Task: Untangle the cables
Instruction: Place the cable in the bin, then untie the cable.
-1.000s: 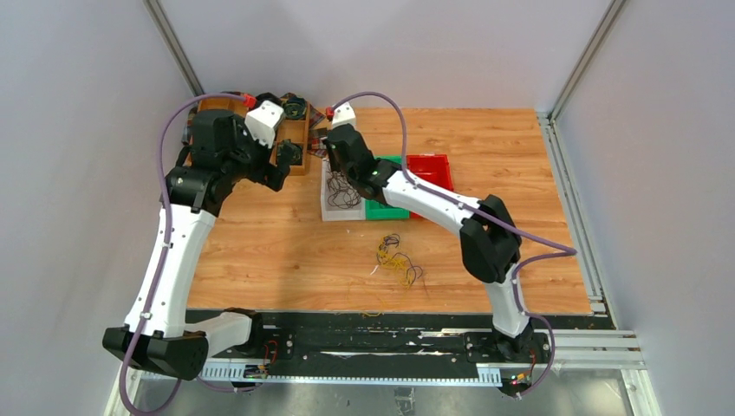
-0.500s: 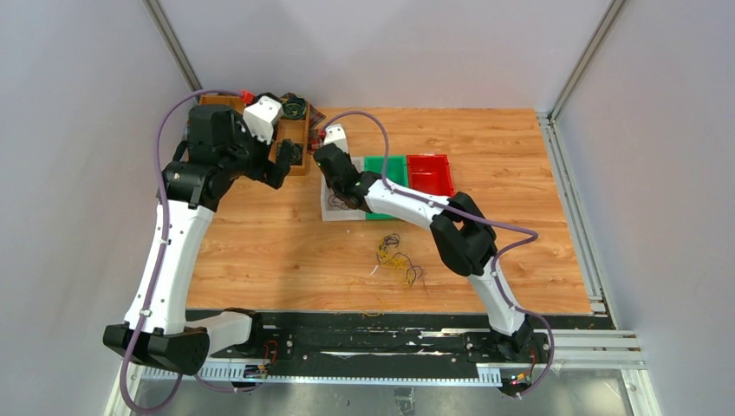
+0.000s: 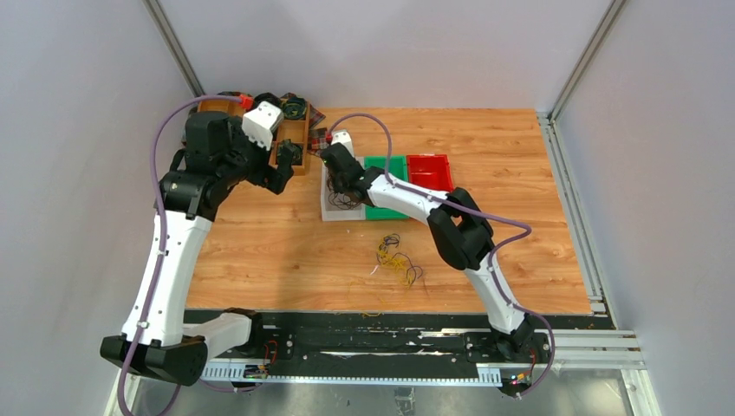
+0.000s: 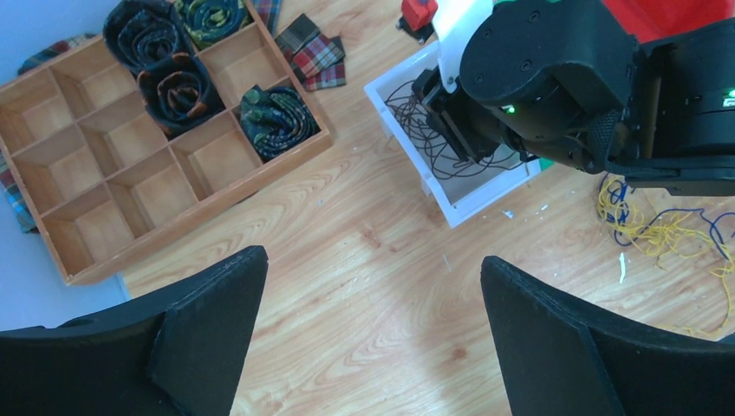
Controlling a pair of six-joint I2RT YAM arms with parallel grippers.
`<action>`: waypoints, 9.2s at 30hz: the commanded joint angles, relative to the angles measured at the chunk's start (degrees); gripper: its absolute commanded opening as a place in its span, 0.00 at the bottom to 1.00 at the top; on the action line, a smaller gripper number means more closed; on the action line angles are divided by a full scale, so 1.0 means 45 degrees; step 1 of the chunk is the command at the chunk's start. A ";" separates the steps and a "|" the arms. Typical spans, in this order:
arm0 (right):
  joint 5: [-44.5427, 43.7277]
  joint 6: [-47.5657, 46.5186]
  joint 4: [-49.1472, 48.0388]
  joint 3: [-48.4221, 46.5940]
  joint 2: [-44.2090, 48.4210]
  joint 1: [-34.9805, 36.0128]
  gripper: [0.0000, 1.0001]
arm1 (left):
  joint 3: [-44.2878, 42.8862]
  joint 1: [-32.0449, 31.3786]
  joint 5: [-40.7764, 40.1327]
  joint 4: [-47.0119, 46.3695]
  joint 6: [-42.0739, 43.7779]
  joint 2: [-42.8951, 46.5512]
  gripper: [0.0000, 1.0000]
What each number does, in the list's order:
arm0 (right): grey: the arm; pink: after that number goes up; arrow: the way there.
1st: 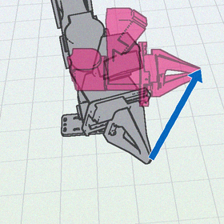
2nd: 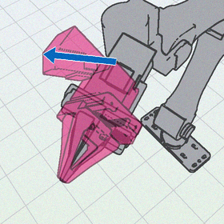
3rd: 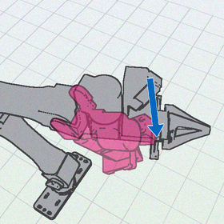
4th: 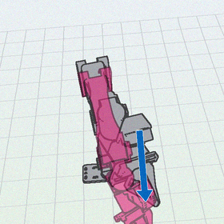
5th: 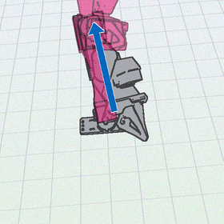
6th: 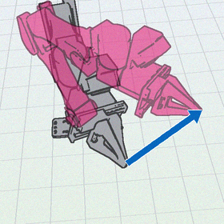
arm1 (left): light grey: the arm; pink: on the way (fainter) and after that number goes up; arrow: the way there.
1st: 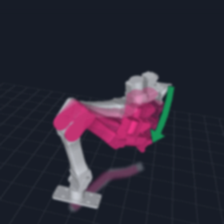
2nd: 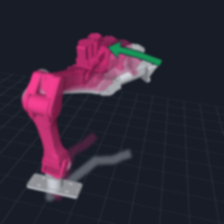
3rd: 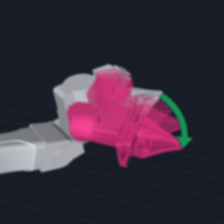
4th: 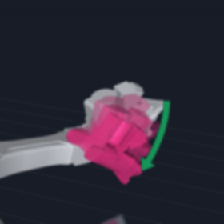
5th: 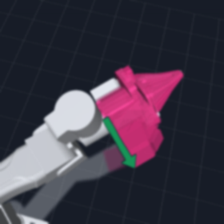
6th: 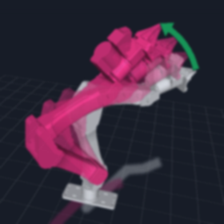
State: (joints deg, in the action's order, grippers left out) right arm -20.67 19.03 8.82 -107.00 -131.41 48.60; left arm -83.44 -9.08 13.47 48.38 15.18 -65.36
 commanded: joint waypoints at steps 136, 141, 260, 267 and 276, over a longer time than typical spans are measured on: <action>0.7659 0.1562 -0.3843 1.3991 1.7545 0.0507 0.01 | 0.0806 -0.7437 0.5430 0.0246 0.3487 -0.3151 0.54; 0.7630 0.1641 -0.4061 1.4011 1.7571 0.0528 0.01 | 0.1409 -0.7452 0.6522 -0.0191 0.2930 -0.3271 0.42; 0.1257 0.1066 -1.2843 2.1772 1.1722 0.1895 0.29 | -1.1005 -0.7455 -0.7510 -0.5984 0.3267 -0.2180 0.00; 0.0720 0.0992 -1.1143 2.2017 1.3675 0.1896 0.40 | -1.0817 -0.7464 -0.8082 -0.7112 0.4234 -0.1986 0.00; 0.0946 0.0148 -0.7947 2.1193 1.7165 0.1886 0.62 | -1.0737 -0.7454 -0.6306 -0.5323 0.3714 -0.1943 0.00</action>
State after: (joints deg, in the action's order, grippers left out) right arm -16.10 22.37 -36.12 -8.84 -59.48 56.31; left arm -131.07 -42.50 -20.03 21.04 33.08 -74.32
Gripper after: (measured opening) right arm 0.506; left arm 0.017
